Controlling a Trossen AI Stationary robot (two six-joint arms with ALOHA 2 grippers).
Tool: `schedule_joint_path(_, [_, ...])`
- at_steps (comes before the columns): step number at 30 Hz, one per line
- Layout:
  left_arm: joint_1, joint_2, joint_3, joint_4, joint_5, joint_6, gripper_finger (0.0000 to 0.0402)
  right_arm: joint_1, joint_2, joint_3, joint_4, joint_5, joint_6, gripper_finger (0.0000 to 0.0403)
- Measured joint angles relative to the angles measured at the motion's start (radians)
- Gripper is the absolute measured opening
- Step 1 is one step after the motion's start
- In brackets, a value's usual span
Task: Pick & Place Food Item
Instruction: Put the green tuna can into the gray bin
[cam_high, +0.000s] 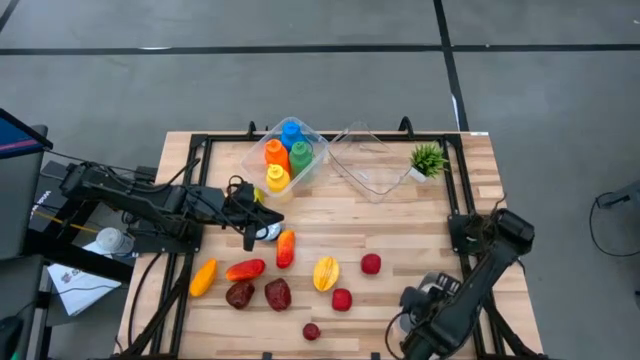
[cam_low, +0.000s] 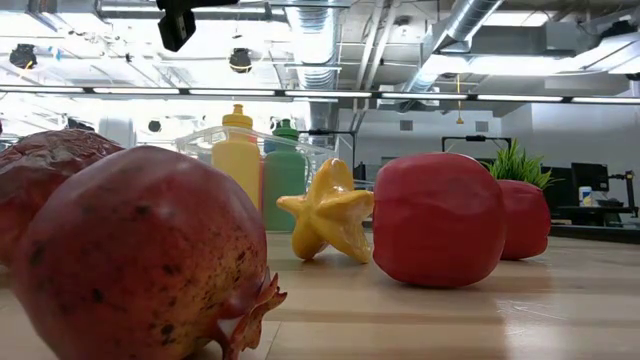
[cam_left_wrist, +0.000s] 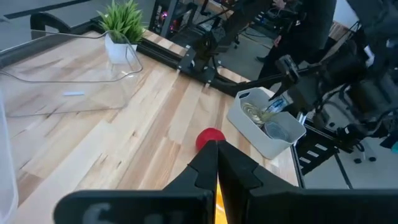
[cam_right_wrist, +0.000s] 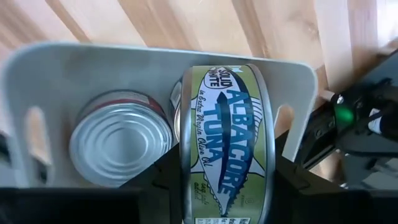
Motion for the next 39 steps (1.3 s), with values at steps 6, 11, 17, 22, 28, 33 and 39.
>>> schedule_joint_path(6, [0.000, 0.000, 0.000, 0.000, 0.000, 0.000, 0.0000, 0.010, -0.069, -0.044, -0.005, -0.003, 0.072, 0.0134])
schedule_joint_path(11, [0.000, 0.000, 0.000, -0.005, 0.000, 0.000, 0.0000, 0.024, -0.062, -0.113, -0.001, -0.068, 0.029, 0.0134])
schedule_joint_path(17, [0.000, 0.000, 0.000, -0.008, -0.029, 0.001, 0.0000, 0.020, -0.063, -0.164, 0.000, -0.060, 0.030, 0.0134])
schedule_joint_path(22, [0.000, 0.000, 0.000, -0.008, -0.052, 0.000, 0.0000, 0.013, -0.062, -0.211, -0.001, -0.060, 0.035, 0.0134])
schedule_joint_path(28, [0.000, 0.000, 0.000, -0.008, -0.052, 0.000, 0.0000, -0.001, -0.063, -0.229, 0.000, -0.053, 0.033, 0.0134])
schedule_joint_path(33, [0.000, 0.000, 0.000, -0.008, -0.052, -0.001, 0.0000, -0.010, -0.063, -0.229, -0.001, -0.052, 0.030, 0.0134])
schedule_joint_path(39, [0.000, 0.000, 0.000, -0.008, -0.052, -0.001, 0.0000, -0.011, -0.063, -0.229, -0.001, -0.053, 0.030, 0.0134])
